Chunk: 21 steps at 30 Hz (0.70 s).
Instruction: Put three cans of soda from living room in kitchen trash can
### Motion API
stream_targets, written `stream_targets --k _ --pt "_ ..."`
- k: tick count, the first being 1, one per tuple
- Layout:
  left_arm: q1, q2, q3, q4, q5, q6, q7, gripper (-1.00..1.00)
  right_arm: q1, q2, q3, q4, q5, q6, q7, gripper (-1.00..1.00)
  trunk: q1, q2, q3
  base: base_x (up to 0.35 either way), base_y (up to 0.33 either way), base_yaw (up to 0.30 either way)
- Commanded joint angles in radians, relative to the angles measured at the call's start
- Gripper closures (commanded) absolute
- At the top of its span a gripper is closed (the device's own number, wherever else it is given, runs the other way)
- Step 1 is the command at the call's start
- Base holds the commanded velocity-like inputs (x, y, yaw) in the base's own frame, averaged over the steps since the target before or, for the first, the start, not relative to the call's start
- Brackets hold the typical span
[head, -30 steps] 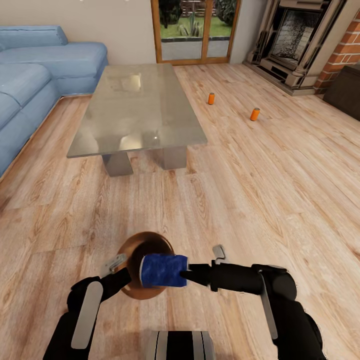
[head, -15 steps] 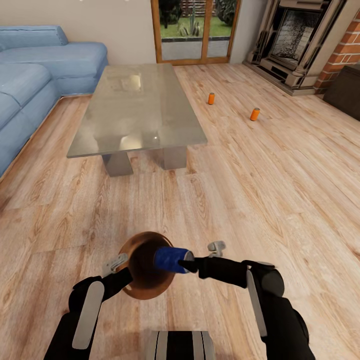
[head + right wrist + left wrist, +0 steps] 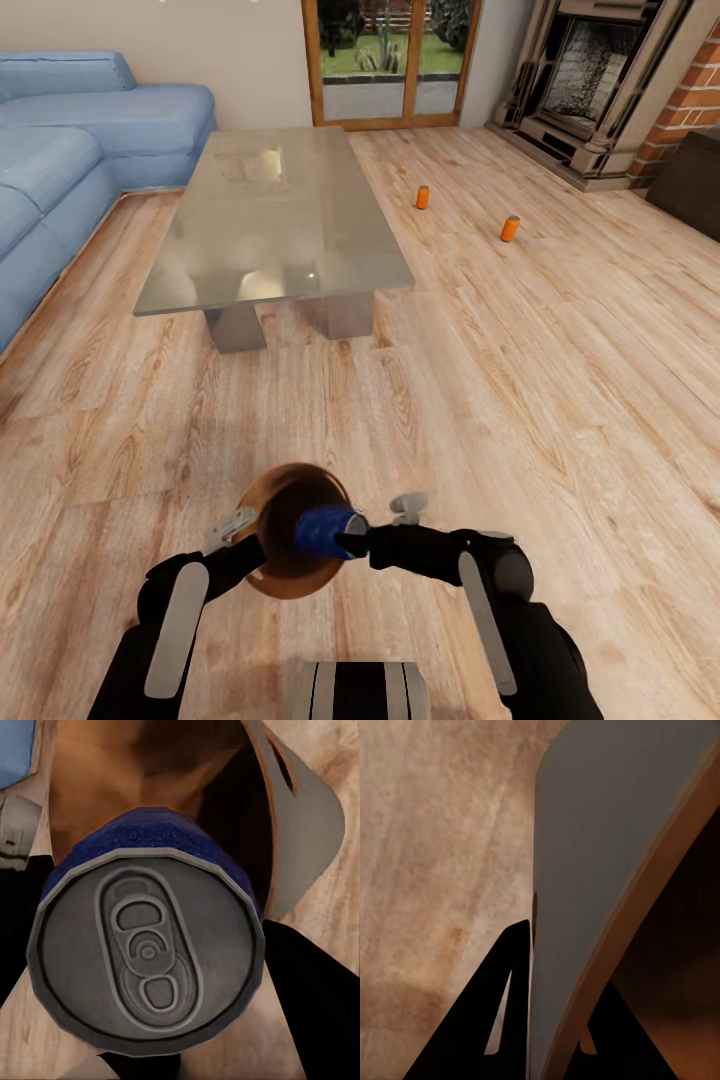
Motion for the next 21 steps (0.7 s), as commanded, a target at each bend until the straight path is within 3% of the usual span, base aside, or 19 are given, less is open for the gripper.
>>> stream_targets --k 1,2,5,12,15,19,20,21 --pt "0.000 0.000 -0.001 0.000 0.012 -0.004 0.004 1.00 0.001 0.000 0.024 0.007 -0.022 -0.003 -0.032 1.00 0.000 0.000 0.000 0.000 0.000 0.000" --pt "0.000 0.000 -0.001 0.000 0.012 -0.005 0.004 1.00 0.001 0.000 0.101 0.042 -0.123 -0.030 -0.159 1.00 0.000 0.000 0.000 0.000 0.000 0.000" --pt "0.000 0.000 -0.002 0.000 0.012 -0.004 0.004 1.00 -0.001 0.000 0.149 0.081 -0.227 -0.075 -0.289 1.00 0.000 0.000 0.000 0.000 0.000 0.000" --pt "0.000 0.000 -0.004 0.000 0.013 -0.004 0.004 1.00 -0.011 0.000 0.185 0.112 -0.260 -0.093 -0.351 1.00 0.000 0.000 0.000 0.000 0.000 0.000" --pt "0.000 0.000 -0.005 0.000 0.013 -0.004 0.004 1.00 -0.029 0.000 0.188 0.162 -0.264 -0.142 -0.379 1.00 0.000 0.000 0.000 0.000 0.000 0.000" --pt "0.000 0.000 -0.006 0.000 0.013 -0.003 0.004 1.00 -0.060 0.000 0.201 0.214 -0.308 -0.173 -0.423 1.00 0.000 0.000 0.000 0.000 0.000 0.000" --pt "0.000 0.000 -0.006 0.000 0.013 -0.003 0.004 1.00 -0.064 0.000 0.205 0.217 -0.316 -0.175 -0.430 -1.00 0.000 0.000 0.000 0.000 0.000 0.000" --pt "0.000 0.000 -0.007 0.000 0.013 -0.003 0.004 1.00 -0.076 0.000 0.217 0.224 -0.337 -0.178 -0.454 -1.00 0.000 0.000 0.000 0.000 0.000 0.000"
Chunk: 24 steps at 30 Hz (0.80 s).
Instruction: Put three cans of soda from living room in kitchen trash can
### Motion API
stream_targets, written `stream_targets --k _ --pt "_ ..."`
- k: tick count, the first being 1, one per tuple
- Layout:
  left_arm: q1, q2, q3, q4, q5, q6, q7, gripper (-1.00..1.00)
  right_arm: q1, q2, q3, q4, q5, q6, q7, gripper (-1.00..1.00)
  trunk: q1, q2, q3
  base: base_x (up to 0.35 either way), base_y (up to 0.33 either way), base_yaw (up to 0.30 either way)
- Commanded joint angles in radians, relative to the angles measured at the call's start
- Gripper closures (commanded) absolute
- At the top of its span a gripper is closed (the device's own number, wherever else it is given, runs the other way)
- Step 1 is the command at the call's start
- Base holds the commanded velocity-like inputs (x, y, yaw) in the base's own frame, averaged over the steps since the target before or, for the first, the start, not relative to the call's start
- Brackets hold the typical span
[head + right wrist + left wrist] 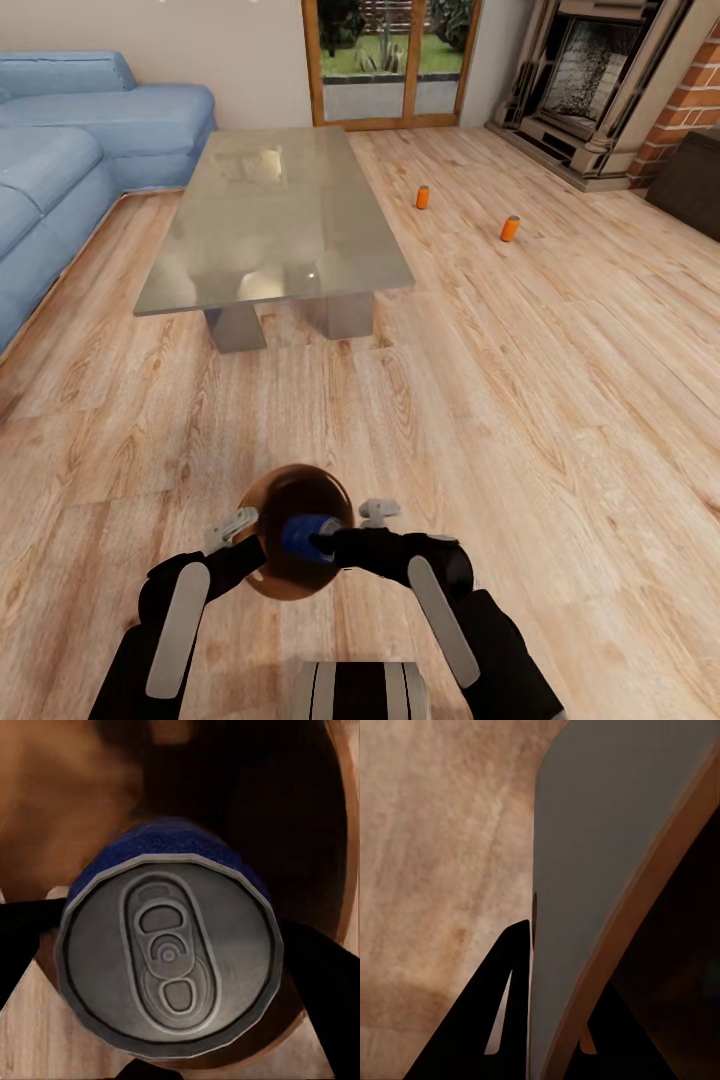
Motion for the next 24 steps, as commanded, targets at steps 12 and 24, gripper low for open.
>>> stream_targets --k 12,24 --pt "0.000 0.000 -0.002 0.000 0.027 -0.007 0.004 1.00 -0.022 0.000 0.045 -0.027 -0.009 -0.004 -0.065 -1.00 0.000 0.000 0.000 0.000 0.000 0.000" --pt "0.000 0.000 -0.002 0.000 0.027 -0.006 0.001 1.00 0.020 0.000 0.093 -0.245 -0.105 0.137 -0.142 -1.00 0.000 0.000 0.000 0.000 0.000 0.000"
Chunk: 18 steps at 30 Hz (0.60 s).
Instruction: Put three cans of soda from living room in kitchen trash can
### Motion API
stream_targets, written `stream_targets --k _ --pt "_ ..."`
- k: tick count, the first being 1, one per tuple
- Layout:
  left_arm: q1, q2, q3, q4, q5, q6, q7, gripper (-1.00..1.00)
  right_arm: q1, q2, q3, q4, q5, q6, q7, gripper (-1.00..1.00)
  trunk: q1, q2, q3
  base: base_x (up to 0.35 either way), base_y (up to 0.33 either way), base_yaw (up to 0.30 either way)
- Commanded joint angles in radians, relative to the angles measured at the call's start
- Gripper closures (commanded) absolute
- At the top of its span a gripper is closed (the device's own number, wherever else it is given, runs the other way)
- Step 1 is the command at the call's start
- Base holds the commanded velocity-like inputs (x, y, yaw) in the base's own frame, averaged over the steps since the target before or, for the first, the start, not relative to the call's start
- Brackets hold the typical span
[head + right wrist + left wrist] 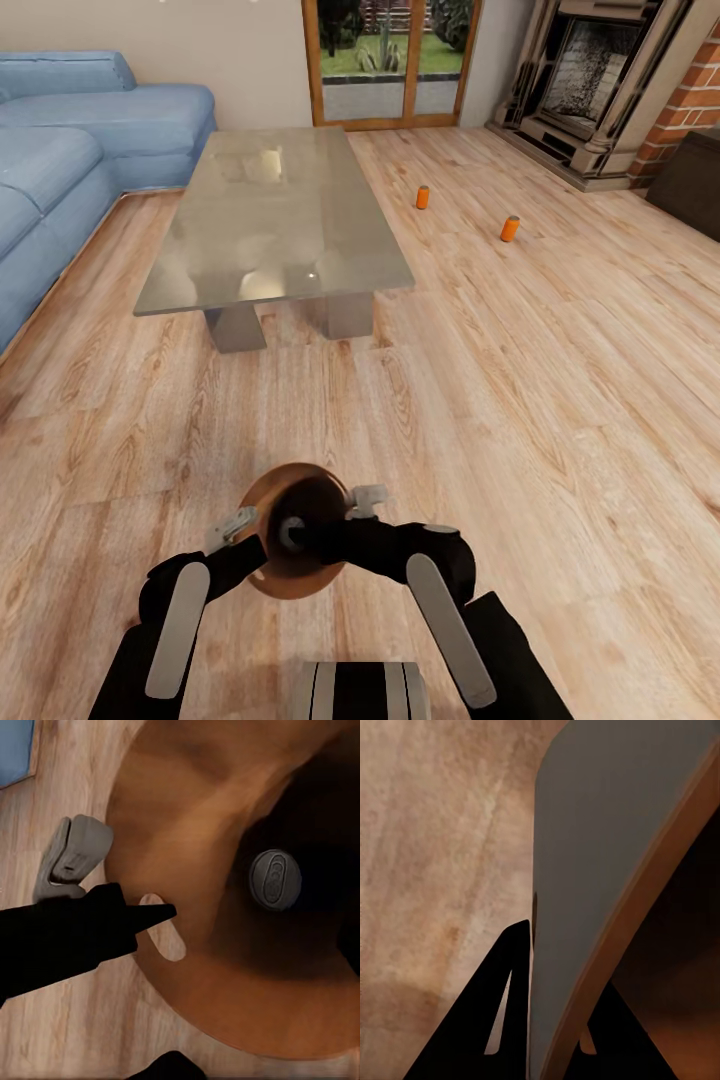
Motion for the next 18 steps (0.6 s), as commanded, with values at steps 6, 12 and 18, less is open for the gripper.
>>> stream_targets --k 6,12,18 --pt "-0.001 -0.001 -0.001 -0.001 0.012 -0.004 0.002 1.00 0.033 -0.170 -0.044 -0.004 -0.003 0.018 0.015 -1.00 0.000 0.000 0.000 0.000 0.000 0.000" --pt "-0.003 -0.012 -0.002 -0.003 0.012 -0.003 0.000 1.00 0.111 -0.403 -0.202 -0.005 -0.073 0.040 0.240 -1.00 0.000 0.000 0.000 0.000 0.000 0.000" --pt "-0.003 -0.012 -0.003 -0.003 0.012 -0.001 -0.003 1.00 0.250 -0.662 -0.376 0.023 -0.182 0.029 0.654 -1.00 0.000 0.000 0.000 0.000 0.000 0.000"
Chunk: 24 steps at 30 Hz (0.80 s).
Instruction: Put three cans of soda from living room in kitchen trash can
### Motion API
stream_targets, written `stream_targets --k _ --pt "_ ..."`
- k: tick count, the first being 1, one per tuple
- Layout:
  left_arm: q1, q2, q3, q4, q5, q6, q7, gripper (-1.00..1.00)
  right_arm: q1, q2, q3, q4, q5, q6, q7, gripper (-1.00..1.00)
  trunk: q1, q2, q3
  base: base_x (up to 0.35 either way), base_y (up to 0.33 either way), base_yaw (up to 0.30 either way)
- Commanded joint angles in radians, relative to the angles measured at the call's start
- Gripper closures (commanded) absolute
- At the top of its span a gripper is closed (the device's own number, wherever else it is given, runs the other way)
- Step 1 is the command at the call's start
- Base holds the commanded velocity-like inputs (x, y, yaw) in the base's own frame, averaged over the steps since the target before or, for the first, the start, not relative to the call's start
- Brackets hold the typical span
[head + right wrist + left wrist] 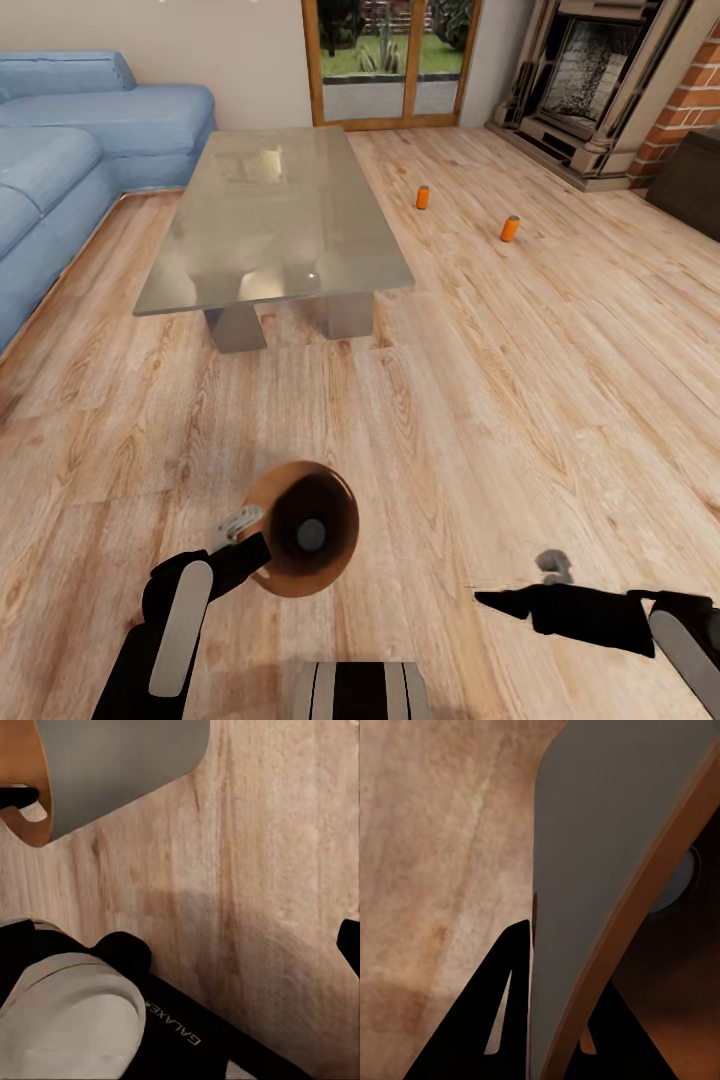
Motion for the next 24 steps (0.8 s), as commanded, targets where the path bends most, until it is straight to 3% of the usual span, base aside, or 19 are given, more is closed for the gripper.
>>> stream_targets --k 1,4,5,7,11,14,17,24 --pt "0.000 0.000 -0.001 0.000 0.012 -0.004 0.004 1.00 0.022 -0.040 -0.036 0.026 -0.009 -0.004 0.048 -1.00 0.000 0.000 0.000 0.000 0.000 0.000" --pt "0.000 0.000 -0.012 0.000 0.012 -0.004 0.003 1.00 0.048 -0.102 -0.106 0.109 -0.005 -0.040 0.101 -1.00 0.000 0.000 0.000 0.000 0.000 0.000" --pt "0.000 0.000 -0.016 0.000 0.011 -0.004 0.003 1.00 0.050 -0.109 -0.114 0.126 0.001 -0.049 0.105 -1.00 0.000 0.000 0.000 0.000 0.000 0.000" --pt "0.000 0.000 -0.030 0.000 0.011 -0.004 0.003 1.00 0.056 -0.126 -0.137 0.184 0.061 -0.081 0.114 -1.00 0.000 0.000 0.000 0.000 0.000 0.000" --pt "0.000 0.000 -0.043 0.000 0.012 -0.004 0.002 1.00 0.060 -0.126 -0.157 0.221 0.214 -0.129 0.119 -1.00 0.000 0.000 0.000 0.000 0.000 0.000" --pt "0.000 0.000 -0.064 0.000 0.013 -0.003 0.002 1.00 0.061 -0.125 -0.191 0.230 0.271 -0.149 0.124 -1.00 0.000 0.000 0.000 0.000 0.000 0.000" --pt "0.000 0.000 -0.093 0.000 0.013 -0.003 0.002 1.00 0.061 -0.123 -0.222 0.243 0.293 -0.160 0.116 -1.00 0.000 0.000 0.000 0.000 0.000 0.000" --pt "0.000 0.000 -0.130 0.000 0.013 -0.004 0.001 1.00 0.061 -0.123 -0.238 0.259 0.302 -0.165 0.095 -1.00 0.000 0.000 0.000 0.000 0.000 0.000"
